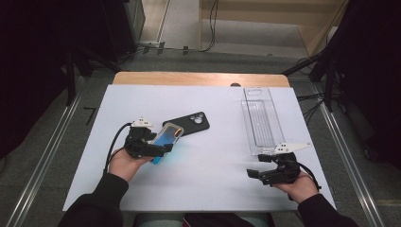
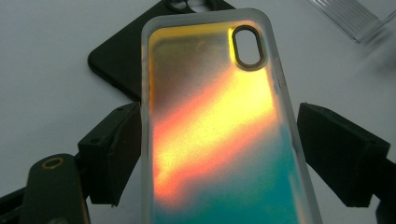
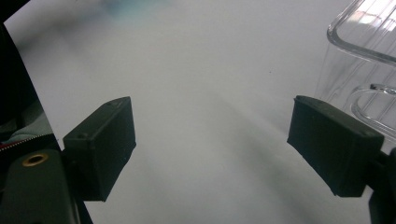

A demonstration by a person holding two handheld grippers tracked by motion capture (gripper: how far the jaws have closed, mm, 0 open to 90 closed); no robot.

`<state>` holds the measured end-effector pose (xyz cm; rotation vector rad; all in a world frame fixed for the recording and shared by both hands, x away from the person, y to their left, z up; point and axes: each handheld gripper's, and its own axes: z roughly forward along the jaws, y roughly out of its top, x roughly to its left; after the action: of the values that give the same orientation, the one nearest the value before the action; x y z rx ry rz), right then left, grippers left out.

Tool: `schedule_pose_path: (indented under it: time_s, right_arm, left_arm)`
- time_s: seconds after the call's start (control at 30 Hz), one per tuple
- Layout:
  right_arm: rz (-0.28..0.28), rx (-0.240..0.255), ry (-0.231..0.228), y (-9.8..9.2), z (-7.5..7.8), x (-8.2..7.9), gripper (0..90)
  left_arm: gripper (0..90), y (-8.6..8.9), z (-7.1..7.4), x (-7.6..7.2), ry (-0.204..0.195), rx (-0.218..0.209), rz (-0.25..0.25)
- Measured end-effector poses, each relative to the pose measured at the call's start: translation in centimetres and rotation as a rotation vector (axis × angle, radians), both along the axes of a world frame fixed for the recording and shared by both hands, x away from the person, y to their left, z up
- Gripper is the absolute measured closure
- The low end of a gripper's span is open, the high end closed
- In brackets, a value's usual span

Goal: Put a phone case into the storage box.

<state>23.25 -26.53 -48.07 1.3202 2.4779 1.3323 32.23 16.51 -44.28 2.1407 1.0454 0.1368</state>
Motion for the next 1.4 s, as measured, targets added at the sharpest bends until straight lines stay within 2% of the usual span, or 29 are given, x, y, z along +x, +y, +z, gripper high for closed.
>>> schedule_pose_path:
  time_s: [0.07,0.1,0.23,0.4,0.5,0.73,0.93,1.0,1.1,1.3,1.4]
  right_arm:
    - [-0.015,0.010,0.019,0.0,0.1,0.0,13.2]
    - [-0.027,0.036,0.040,0.1,0.1,0.0,13.1]
    - [-0.019,0.043,0.038,0.3,0.2,0.0,13.2]
    - [-0.024,0.040,0.039,0.6,0.5,0.0,13.2]
    - [-0.038,0.052,0.040,0.9,0.8,0.0,13.2]
    - [-0.069,0.068,0.045,1.7,1.7,0.0,13.2]
    - [-0.071,0.084,0.038,2.7,2.5,0.4,13.3]
    - [-0.069,0.080,0.036,3.1,2.7,0.6,13.3]
    - [-0.074,0.084,0.053,3.8,3.0,0.9,15.4]
    - [-0.077,0.087,0.055,4.6,3.4,1.4,15.6]
    - [-0.085,0.100,0.064,5.0,3.6,1.8,15.6]
  left_arm:
    - [16.7,-0.5,0.0,-0.2,0.012,-0.011,-0.007]
    - [16.6,-0.8,0.0,-0.3,0.015,-0.016,-0.014]
    - [16.6,-1.6,0.1,-0.5,0.029,-0.063,-0.020]
    - [16.6,-2.8,0.2,-0.8,0.022,-0.075,-0.020]
    - [16.6,-3.4,0.2,-1.0,0.012,-0.079,-0.004]
    - [16.6,-4.1,-0.1,-1.6,0.007,-0.119,0.048]
    - [16.6,-5.0,-0.4,-2.3,-0.032,-0.138,0.071]
    - [16.6,-5.2,-0.6,-2.5,-0.048,-0.129,0.080]
    - [16.6,-5.6,-1.0,-2.9,-0.061,-0.136,0.096]
    - [16.6,-6.1,-1.2,-3.6,-0.113,-0.149,0.116]
    - [16.6,-6.3,-1.4,-3.9,-0.126,-0.160,0.126]
